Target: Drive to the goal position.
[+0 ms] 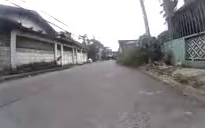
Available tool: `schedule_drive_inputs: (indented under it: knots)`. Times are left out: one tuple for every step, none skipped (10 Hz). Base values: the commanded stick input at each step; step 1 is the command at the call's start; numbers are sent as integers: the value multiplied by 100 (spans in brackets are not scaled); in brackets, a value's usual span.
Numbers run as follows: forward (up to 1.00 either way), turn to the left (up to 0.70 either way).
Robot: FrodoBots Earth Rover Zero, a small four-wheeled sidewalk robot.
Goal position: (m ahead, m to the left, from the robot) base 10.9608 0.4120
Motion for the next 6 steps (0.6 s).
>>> schedule_drive_inputs:
  knots:
    - [100,1]
    - [100,1]
    - [100,1]
    - [100,1]
    - [100,1]
    - [100,1]
